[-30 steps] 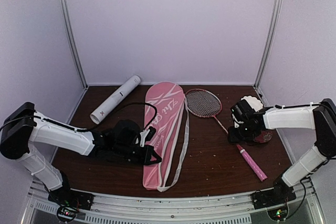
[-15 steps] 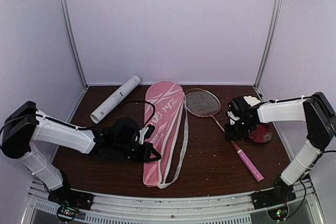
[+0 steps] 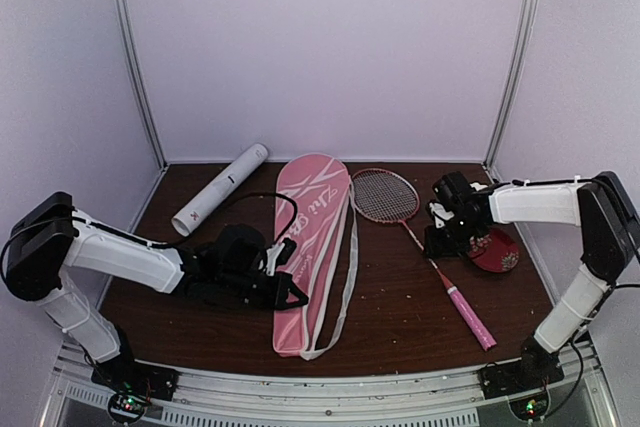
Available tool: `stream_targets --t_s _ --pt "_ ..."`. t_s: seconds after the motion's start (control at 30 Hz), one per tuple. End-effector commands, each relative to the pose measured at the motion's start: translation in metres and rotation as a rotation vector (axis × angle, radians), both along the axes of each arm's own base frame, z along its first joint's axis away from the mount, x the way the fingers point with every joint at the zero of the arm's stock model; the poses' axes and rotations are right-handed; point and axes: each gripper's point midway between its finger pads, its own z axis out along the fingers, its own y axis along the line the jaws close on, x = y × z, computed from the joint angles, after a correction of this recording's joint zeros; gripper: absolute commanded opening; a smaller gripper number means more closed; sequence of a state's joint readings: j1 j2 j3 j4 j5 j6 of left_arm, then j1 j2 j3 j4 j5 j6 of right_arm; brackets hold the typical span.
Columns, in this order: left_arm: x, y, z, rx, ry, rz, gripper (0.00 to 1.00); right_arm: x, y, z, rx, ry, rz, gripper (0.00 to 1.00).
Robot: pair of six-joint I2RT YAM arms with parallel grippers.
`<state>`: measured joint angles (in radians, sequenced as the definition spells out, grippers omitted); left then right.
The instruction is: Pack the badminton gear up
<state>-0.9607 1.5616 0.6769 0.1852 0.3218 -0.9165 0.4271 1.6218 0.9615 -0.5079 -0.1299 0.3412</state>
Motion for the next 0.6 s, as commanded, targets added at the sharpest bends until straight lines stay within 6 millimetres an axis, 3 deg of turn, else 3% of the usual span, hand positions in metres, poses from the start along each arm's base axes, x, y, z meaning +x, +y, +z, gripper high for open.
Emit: stream_targets --t_s 0.0,0.23,0.37,0.47,0.57 --pt "0.009 -0.01 0.015 -0.057 -0.048 -0.014 0.0 0.0 -0.004 -0.014 -0.05 0.062 0.025 0.34" --pt "0.011 -0.009 0.015 -0.058 -0.05 -0.01 0.0 -0.004 -0.002 -0.023 -0.064 0.117 0.057 0.31" --pt "0.011 -0.008 0.014 -0.058 -0.049 -0.008 0.0 -0.006 0.004 -0.022 -0.02 0.123 0.057 0.15" --pt "0.012 -0.008 0.015 -0.059 -0.05 -0.004 0.0 -0.004 0.006 -0.006 0.017 0.076 0.026 0.0" --pt "0.014 -0.008 0.016 -0.061 -0.054 0.0 0.0 -0.002 0.005 0.019 0.061 0.003 -0.022 0.0"
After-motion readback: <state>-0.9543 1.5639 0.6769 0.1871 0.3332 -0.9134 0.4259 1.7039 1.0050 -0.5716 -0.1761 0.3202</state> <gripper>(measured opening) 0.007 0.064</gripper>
